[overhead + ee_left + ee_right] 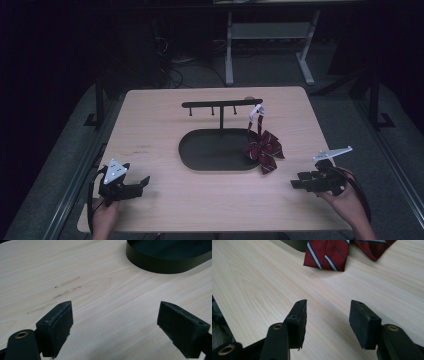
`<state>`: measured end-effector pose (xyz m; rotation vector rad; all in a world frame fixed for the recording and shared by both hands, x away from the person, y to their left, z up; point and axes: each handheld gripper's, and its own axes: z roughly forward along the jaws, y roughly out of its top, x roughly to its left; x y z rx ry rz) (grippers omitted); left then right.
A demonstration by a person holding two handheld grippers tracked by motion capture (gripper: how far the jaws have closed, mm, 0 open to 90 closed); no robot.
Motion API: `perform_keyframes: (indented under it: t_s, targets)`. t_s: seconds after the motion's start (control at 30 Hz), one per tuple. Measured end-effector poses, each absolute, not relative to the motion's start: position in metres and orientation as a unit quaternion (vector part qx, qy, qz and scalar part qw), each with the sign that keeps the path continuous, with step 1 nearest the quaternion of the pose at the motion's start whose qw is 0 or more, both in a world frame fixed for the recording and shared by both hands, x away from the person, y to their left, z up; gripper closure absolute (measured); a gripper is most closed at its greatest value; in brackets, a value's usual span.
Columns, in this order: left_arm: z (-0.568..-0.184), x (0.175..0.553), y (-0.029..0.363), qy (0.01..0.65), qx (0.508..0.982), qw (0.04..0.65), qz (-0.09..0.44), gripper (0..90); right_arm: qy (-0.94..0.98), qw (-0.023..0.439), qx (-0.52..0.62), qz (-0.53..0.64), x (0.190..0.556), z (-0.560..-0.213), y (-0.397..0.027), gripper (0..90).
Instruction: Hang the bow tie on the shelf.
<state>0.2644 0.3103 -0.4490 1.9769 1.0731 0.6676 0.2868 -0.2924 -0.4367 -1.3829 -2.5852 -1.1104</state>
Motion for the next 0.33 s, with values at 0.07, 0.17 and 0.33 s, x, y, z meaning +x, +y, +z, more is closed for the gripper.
perform_keyframes:
  t_s: [0.07,0.17,0.33]
  targets:
    - [-0.449,0.265,0.31,0.421,0.777,0.388,0.26,13.0,-0.822,0.004,-0.442,-0.358,0.284,-0.438,-0.292,47.4]
    - [-0.449,0.265,0.31,0.419,0.779,0.389,0.258,13.1,-0.819,-0.003,-0.44,-0.368,0.28,-0.442,-0.291,47.2]
    - [-0.448,0.267,0.307,0.409,0.786,0.386,0.255,13.1,-0.812,-0.023,-0.438,-0.385,0.27,-0.445,-0.288,46.4]
